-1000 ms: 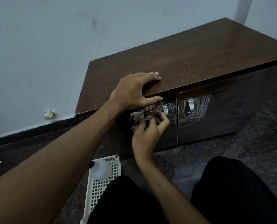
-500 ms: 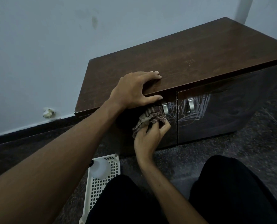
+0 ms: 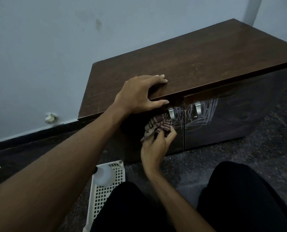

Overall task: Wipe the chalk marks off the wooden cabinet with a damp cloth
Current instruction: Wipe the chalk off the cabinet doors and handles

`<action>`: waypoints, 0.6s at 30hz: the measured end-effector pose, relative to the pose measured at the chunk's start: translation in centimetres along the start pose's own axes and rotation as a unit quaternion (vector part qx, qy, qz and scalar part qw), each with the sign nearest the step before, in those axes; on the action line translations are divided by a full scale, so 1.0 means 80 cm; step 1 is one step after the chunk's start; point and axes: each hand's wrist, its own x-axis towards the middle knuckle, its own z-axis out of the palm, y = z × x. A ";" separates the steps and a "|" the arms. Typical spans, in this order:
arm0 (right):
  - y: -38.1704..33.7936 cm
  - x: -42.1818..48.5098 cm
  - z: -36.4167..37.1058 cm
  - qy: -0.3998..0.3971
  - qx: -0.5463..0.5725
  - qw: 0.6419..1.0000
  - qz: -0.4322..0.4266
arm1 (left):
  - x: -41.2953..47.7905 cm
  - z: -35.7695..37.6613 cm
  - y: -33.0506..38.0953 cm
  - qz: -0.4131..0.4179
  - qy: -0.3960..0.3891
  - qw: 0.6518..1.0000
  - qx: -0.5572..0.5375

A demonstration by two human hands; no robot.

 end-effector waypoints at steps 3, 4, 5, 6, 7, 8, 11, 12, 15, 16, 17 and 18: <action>-0.023 0.009 -0.008 -0.021 -0.002 0.995 -0.101 | 0.000 -0.001 0.002 -0.001 0.008 1.000 -0.003; -0.028 0.012 -0.008 -0.032 -0.005 0.992 -0.124 | 0.000 -0.001 0.002 0.001 0.010 1.000 -0.006; -0.032 0.013 -0.007 -0.037 -0.004 0.991 -0.130 | 0.000 -0.001 0.003 0.002 0.012 1.000 -0.008; -0.032 0.013 -0.006 -0.033 -0.002 0.991 -0.128 | 0.000 -0.001 0.003 0.003 0.012 1.000 -0.010; -0.030 0.012 -0.005 -0.027 0.001 0.992 -0.121 | 0.000 -0.001 0.003 0.003 0.012 1.000 -0.010; -0.026 0.010 -0.003 -0.023 0.000 0.994 -0.107 | 0.000 -0.001 0.003 0.002 0.012 1.000 -0.010; 0.003 0.002 -0.001 -0.024 -0.018 0.999 -0.041 | 0.000 -0.001 0.003 -0.002 0.010 1.000 -0.005; 0.011 0.000 -0.002 -0.029 -0.027 0.999 -0.018 | 0.000 -0.002 0.003 -0.003 0.007 1.000 -0.003; 0.011 -0.006 -0.007 -0.048 -0.034 0.998 0.003 | 0.000 -0.003 0.005 0.000 0.006 1.000 -0.004; 0.005 -0.004 -0.009 -0.047 -0.032 0.998 -0.009 | -0.001 -0.003 0.005 0.001 0.011 1.000 -0.007; -0.003 0.000 -0.010 -0.044 -0.027 0.998 -0.031 | -0.001 -0.003 0.005 0.000 0.016 1.000 -0.013; -0.012 0.005 -0.012 -0.039 -0.019 0.997 -0.058 | -0.001 -0.003 0.005 -0.002 0.023 1.000 -0.021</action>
